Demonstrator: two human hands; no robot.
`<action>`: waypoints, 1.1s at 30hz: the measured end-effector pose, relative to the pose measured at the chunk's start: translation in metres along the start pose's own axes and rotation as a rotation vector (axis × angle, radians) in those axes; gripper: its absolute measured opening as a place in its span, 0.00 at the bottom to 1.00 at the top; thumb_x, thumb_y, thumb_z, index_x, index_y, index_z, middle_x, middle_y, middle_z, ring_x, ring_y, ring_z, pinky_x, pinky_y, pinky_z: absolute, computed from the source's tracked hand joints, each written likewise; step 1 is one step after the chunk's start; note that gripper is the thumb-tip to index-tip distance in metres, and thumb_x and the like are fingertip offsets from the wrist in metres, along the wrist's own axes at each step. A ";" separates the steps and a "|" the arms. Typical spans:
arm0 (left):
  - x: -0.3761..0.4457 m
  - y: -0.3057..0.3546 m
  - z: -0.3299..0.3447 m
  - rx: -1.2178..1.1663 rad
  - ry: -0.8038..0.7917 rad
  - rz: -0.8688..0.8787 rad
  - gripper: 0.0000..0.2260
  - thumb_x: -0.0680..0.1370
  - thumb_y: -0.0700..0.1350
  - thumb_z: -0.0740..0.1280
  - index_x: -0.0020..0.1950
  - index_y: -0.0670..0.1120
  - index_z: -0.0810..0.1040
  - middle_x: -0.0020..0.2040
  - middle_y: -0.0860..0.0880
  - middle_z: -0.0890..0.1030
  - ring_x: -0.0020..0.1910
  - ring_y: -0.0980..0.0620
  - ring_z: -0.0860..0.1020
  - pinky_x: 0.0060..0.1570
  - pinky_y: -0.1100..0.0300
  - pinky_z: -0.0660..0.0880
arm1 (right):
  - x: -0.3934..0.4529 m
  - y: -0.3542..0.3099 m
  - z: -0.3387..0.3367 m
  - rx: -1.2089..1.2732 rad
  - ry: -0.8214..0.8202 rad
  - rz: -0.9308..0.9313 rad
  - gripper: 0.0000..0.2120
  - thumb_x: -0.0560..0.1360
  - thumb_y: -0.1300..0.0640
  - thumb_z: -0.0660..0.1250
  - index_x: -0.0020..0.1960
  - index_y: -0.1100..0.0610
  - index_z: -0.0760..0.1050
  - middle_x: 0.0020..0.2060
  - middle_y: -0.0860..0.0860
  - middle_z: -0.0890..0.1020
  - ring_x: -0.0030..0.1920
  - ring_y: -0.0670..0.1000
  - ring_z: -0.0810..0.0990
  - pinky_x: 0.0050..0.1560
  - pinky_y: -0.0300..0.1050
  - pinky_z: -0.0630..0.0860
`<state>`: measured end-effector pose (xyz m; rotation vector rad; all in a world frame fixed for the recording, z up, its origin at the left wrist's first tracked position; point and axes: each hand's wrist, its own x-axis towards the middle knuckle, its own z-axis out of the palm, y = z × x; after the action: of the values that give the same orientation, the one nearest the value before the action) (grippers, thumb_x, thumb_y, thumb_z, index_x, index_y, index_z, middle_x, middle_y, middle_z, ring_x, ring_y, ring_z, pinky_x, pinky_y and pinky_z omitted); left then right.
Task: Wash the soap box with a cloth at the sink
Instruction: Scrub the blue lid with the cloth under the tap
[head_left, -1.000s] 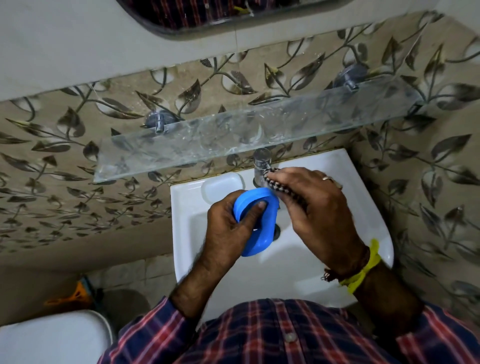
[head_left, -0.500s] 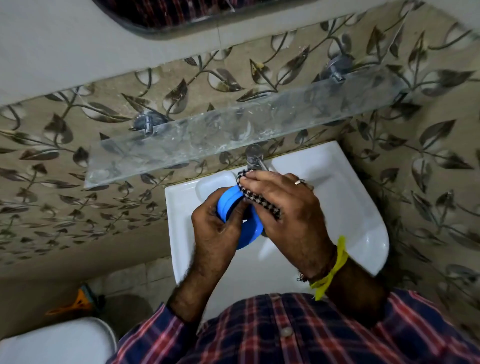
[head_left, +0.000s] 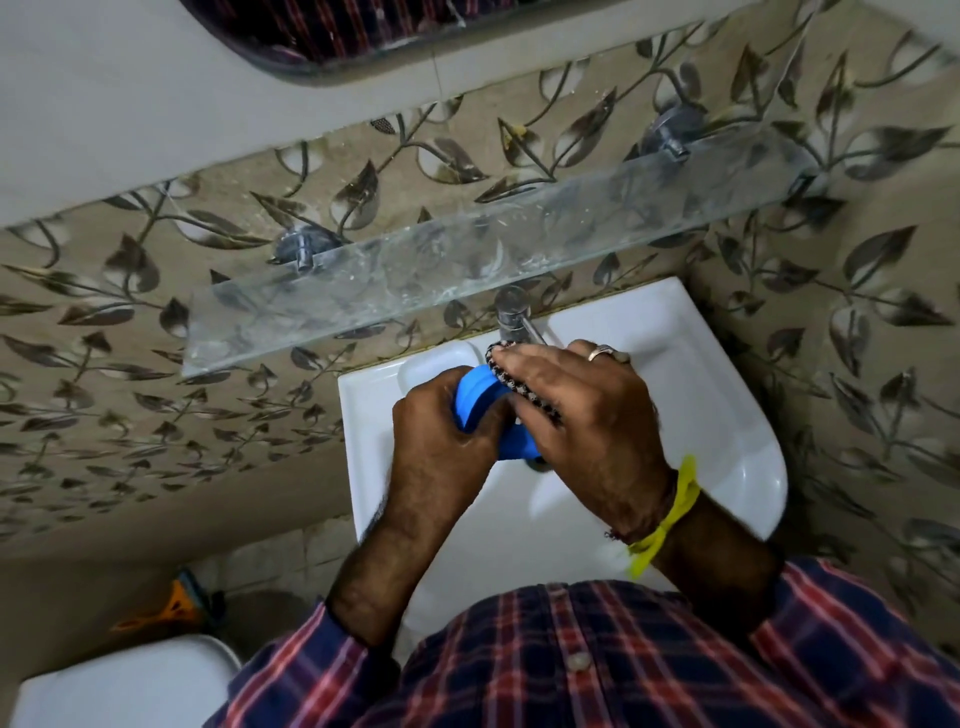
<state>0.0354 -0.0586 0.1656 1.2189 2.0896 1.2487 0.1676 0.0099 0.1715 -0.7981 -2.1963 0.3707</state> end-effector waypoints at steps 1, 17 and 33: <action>0.000 0.001 -0.002 0.015 0.021 0.006 0.05 0.75 0.43 0.77 0.47 0.51 0.83 0.39 0.55 0.83 0.39 0.57 0.82 0.39 0.72 0.77 | 0.000 -0.001 -0.001 0.007 -0.009 -0.017 0.17 0.72 0.64 0.70 0.61 0.59 0.81 0.56 0.54 0.85 0.50 0.56 0.84 0.54 0.54 0.80; -0.013 -0.007 -0.013 -0.034 0.171 0.111 0.06 0.74 0.41 0.78 0.47 0.41 0.86 0.38 0.47 0.85 0.37 0.49 0.82 0.39 0.56 0.80 | -0.007 0.018 0.004 0.047 0.025 0.058 0.17 0.69 0.69 0.73 0.56 0.59 0.84 0.54 0.53 0.86 0.50 0.55 0.86 0.52 0.54 0.81; 0.001 0.006 -0.021 0.171 0.120 0.195 0.05 0.72 0.51 0.76 0.41 0.51 0.85 0.32 0.54 0.82 0.32 0.53 0.78 0.35 0.60 0.75 | -0.010 0.016 0.005 0.006 0.156 -0.003 0.17 0.72 0.68 0.70 0.60 0.58 0.82 0.57 0.52 0.85 0.50 0.55 0.85 0.50 0.56 0.80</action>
<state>0.0227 -0.0670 0.1812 1.4867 2.2472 1.2757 0.1761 0.0157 0.1548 -0.7933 -2.0499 0.3026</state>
